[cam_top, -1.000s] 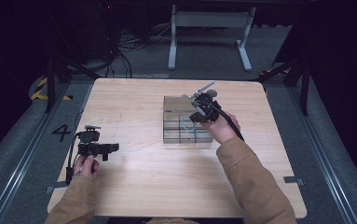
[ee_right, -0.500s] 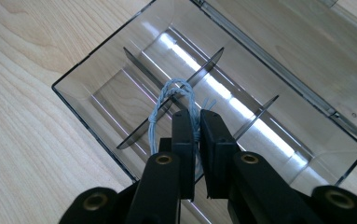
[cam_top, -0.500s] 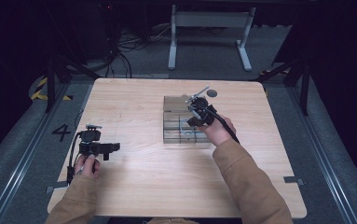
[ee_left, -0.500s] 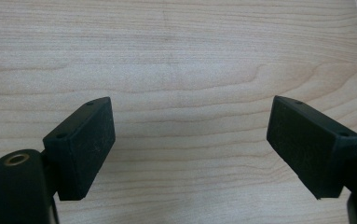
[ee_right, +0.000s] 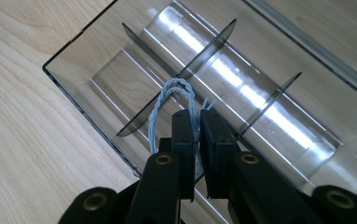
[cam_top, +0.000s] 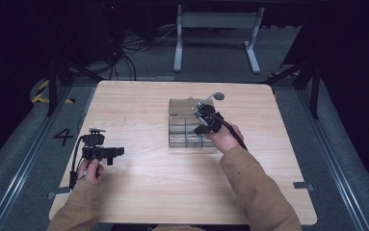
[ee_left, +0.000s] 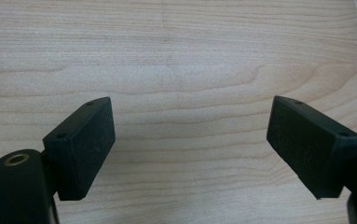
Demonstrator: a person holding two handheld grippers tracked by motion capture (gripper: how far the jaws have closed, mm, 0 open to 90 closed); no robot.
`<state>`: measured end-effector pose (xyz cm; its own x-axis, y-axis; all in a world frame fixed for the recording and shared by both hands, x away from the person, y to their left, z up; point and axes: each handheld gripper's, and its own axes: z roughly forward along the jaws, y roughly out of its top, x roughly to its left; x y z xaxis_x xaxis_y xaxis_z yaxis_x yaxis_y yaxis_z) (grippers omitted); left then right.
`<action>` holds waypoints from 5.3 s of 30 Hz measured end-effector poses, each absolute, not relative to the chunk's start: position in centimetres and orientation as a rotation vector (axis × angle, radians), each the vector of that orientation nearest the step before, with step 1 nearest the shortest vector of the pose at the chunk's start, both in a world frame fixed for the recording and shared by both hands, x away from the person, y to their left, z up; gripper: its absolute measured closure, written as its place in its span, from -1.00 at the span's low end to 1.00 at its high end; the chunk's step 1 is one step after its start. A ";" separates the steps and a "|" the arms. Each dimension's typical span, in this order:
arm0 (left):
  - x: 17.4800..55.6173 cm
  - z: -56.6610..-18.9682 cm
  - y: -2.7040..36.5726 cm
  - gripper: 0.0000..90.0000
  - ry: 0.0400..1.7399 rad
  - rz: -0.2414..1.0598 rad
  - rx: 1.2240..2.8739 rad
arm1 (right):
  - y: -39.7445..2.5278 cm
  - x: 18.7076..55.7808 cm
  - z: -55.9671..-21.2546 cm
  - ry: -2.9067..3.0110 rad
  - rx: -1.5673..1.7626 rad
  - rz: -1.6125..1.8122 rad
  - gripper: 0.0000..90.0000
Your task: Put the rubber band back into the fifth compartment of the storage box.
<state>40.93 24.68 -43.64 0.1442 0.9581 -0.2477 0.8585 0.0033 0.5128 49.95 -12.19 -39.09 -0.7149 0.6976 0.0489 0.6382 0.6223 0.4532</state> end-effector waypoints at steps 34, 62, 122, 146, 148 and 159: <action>41.0 -43.6 24.7 -0.64 1.730 0.233 1.873 | -12.4 50.6 -40.6 2.716 1.132 0.666 0.52; 40.5 -43.6 25.2 -0.64 1.739 0.242 1.861 | -14.7 48.6 -35.6 2.631 1.089 0.848 0.40; 40.5 -43.5 24.9 -0.64 1.744 0.240 1.863 | -25.7 37.3 -36.7 2.584 0.909 0.960 -0.12; 40.6 -43.5 24.9 -0.64 1.736 0.235 1.868 | -24.1 35.9 -42.7 2.725 0.863 0.898 -0.35; 40.6 -43.5 24.9 -0.64 1.736 0.234 1.868 | -24.2 35.8 -42.9 2.724 0.863 0.900 -0.35; 40.6 -43.5 24.9 -0.64 1.733 0.233 1.868 | -23.8 35.1 -44.2 2.730 0.796 0.894 -0.36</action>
